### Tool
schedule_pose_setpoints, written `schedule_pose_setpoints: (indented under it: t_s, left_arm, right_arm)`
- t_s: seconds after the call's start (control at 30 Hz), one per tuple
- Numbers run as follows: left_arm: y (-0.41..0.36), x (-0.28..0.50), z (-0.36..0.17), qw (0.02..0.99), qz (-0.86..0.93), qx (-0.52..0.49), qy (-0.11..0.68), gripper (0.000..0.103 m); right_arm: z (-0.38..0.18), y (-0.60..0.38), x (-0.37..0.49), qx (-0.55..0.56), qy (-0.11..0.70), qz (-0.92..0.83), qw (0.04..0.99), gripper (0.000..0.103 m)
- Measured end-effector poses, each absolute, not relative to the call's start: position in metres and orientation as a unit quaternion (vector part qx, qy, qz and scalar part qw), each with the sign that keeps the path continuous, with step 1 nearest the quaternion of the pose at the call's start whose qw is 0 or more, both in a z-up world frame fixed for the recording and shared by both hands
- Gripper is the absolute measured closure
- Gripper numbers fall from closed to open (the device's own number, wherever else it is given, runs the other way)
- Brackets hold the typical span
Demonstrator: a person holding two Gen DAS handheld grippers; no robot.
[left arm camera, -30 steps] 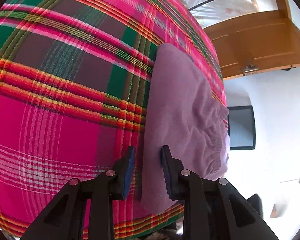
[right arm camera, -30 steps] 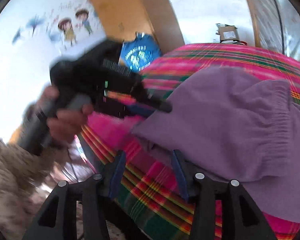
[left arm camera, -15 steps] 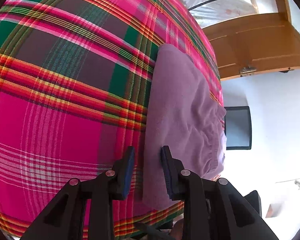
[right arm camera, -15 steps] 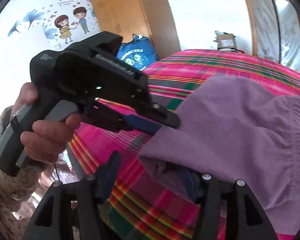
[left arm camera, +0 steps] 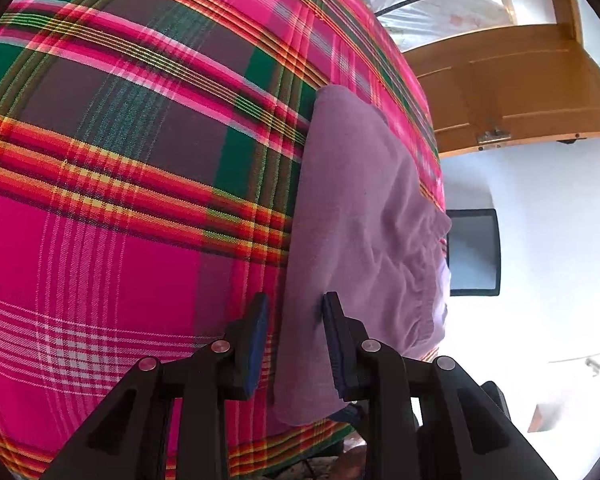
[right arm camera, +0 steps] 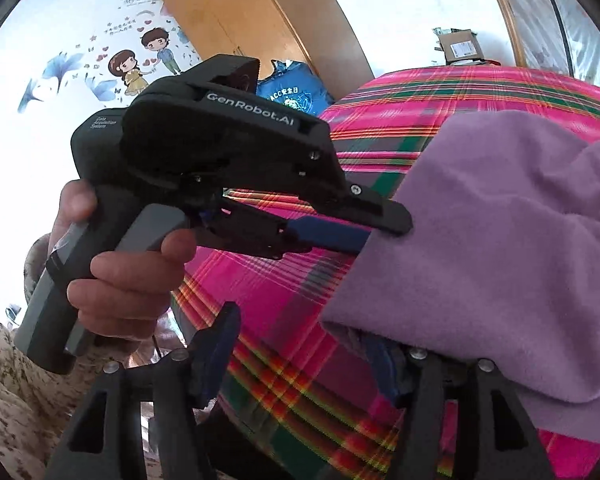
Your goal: Fold clothes
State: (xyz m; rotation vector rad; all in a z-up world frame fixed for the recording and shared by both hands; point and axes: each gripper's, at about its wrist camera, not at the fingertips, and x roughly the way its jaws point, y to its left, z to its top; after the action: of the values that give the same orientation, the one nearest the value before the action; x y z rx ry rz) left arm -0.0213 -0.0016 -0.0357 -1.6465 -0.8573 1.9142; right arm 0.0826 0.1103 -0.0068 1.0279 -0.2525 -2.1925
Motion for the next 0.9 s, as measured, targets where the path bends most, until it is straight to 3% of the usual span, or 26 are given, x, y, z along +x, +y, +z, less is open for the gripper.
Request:
schedule_pose_setpoints:
  t_s: [0.4, 0.73, 0.9]
  left_arm:
    - [0.007, -0.023, -0.035, 0.231, 0.7, -0.6, -0.31, 0.075]
    - [0.01, -0.024, -0.035, 0.236, 0.704, -0.6, -0.299, 0.075]
    - [0.013, -0.023, -0.034, 0.237, 0.705, -0.6, -0.294, 0.075]
  right_arm:
    - [-0.013, 0.128, 0.085, 0.402, -0.18, -0.819, 0.367, 0.041]
    - [0.002, 0.133, 0.1, 0.422, -0.172, -0.779, 0.43, 0.041]
    - [0.039, 0.18, 0.102, 0.347, -0.145, -0.838, 0.396, 0.041]
